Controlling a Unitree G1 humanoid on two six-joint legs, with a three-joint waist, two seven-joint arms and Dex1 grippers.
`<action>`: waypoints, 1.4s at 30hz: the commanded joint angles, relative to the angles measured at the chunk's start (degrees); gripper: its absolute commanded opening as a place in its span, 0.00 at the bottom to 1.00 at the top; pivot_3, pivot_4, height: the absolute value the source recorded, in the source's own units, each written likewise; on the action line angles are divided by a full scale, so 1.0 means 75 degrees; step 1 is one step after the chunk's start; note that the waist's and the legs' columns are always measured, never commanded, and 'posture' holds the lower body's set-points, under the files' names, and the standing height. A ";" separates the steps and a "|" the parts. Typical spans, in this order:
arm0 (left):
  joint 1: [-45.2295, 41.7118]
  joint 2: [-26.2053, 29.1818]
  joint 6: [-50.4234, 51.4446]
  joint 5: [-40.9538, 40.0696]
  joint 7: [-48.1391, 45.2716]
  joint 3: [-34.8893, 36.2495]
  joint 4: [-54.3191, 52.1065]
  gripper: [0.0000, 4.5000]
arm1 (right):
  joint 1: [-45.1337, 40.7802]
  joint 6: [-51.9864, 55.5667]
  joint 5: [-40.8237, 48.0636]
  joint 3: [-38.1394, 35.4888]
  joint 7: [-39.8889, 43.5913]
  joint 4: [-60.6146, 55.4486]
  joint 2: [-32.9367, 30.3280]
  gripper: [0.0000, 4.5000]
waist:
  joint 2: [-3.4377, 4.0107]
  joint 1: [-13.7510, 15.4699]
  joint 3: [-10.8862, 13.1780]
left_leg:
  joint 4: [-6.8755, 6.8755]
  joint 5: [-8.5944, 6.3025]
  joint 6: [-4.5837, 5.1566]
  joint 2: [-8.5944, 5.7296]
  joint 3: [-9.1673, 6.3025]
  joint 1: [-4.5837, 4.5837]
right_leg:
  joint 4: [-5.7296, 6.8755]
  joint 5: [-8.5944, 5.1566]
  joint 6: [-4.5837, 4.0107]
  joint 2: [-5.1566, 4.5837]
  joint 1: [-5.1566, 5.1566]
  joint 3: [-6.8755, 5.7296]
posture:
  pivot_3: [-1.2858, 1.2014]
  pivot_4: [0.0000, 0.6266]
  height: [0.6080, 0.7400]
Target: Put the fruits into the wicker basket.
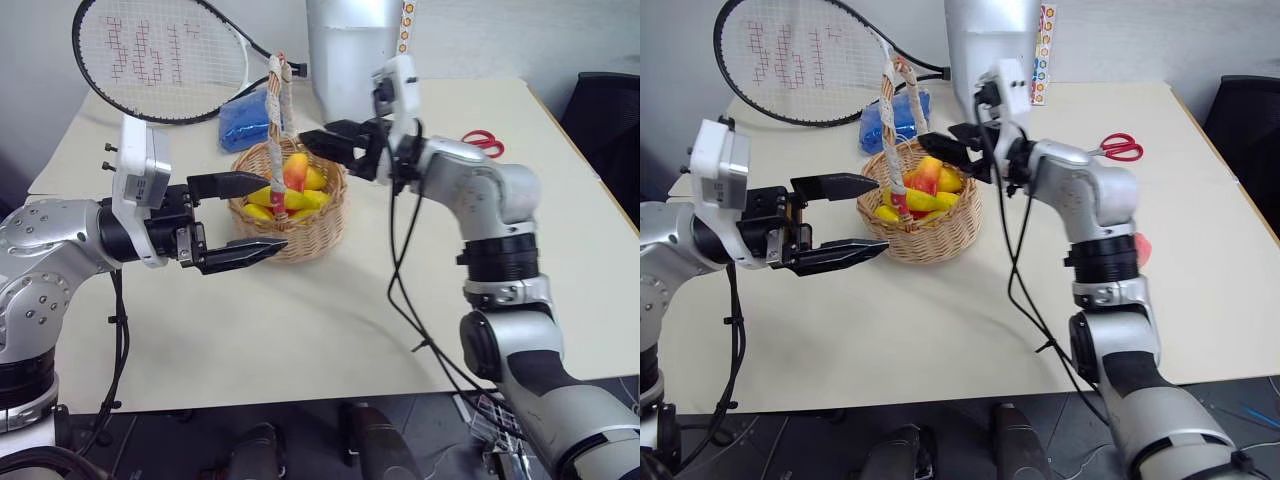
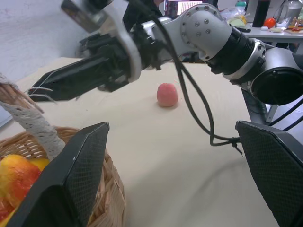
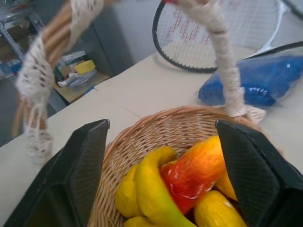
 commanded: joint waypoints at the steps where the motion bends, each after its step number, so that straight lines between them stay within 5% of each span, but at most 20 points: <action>1: -0.0180 -0.0076 -0.0186 0.0053 -0.0084 -0.0073 -0.0026 1.00 | 0.0223 0.0881 0.0840 -0.0796 0.0149 -0.1121 -0.0762 0.82 | 0.0000 0.0058 0.0000 | 0.0000 0.0000 0.0000 -0.0001 0.0000 0.0000 | 0.0000 0.0000 0.0000 0.0000 0.0000 0.0002 | 0.52 0.24 1.00; 6: -0.0200 -0.0187 -0.0122 -0.0011 -0.0181 -0.0171 -0.0040 1.00 | 0.2089 0.0893 0.0907 -0.1308 0.1161 -0.2790 -0.3202 0.82 | 0.0000 0.0207 0.0000 | -0.0005 -0.0006 0.0011 -0.0011 -0.0003 -0.0007 | -0.0026 0.0000 0.0000 0.0008 0.0000 -0.0001 | 0.52 0.24 1.00; 11: -0.0206 -0.0250 -0.0093 -0.0005 -0.0370 -0.0319 0.0014 1.00 | 0.5694 0.0698 0.0638 -0.3443 0.2220 -0.3489 -0.5114 0.90 | -0.0001 0.0341 0.0000 | -0.0001 -0.0012 0.0026 -0.0032 0.0014 -0.0005 | -0.0087 0.0008 0.0015 0.0013 0.0012 0.0006 | 0.52 0.24 1.00; 13: -0.0231 -0.0275 -0.0096 0.0007 -0.0454 -0.0378 0.0062 1.00 | 0.6970 0.0687 0.0600 -0.4341 0.2493 -0.3603 -0.5391 0.99 | -0.0001 0.0356 0.0000 | -0.0006 -0.0013 0.0027 -0.0033 -0.0002 0.0034 | -0.0125 0.0010 0.0019 0.0026 0.0074 0.0005 | 0.52 0.24 1.00; 20: -0.0282 -0.0347 -0.0126 0.0076 -0.0609 -0.0494 0.0142 1.00 | 0.9124 0.0767 0.0600 -0.5762 0.2650 -0.4039 -0.5380 0.99 | -0.0001 0.0207 0.0001 | -0.0015 -0.0038 0.0070 -0.0033 0.0023 0.0148 | -0.0126 0.0023 0.0035 0.0046 0.0162 0.0029 | 0.52 0.24 1.00; 30: -0.0399 -0.0652 -0.0064 -0.0017 -0.0359 -0.0619 -0.0111 1.00 | 0.7260 -0.0584 -0.0512 -0.3774 0.0561 -0.2044 -0.4306 0.99 | -0.0006 0.0230 0.0001 | -0.0020 -0.0039 0.0052 -0.0033 0.0018 0.0194 | -0.0139 0.0020 0.0030 0.0046 0.0219 0.0073 | 0.52 0.24 1.00; 42: -0.0531 -0.0598 -0.0207 0.0473 -0.0337 -0.0736 -0.0021 1.00 | 0.4858 -0.1872 -0.1218 -0.2514 -0.0211 0.1372 -0.3261 0.99 | 0.0000 0.0277 0.0003 | -0.0020 -0.0030 0.0036 -0.0033 0.0029 0.0188 | -0.0139 0.0020 0.0031 0.0047 0.0210 0.0080 | 0.52 0.24 1.00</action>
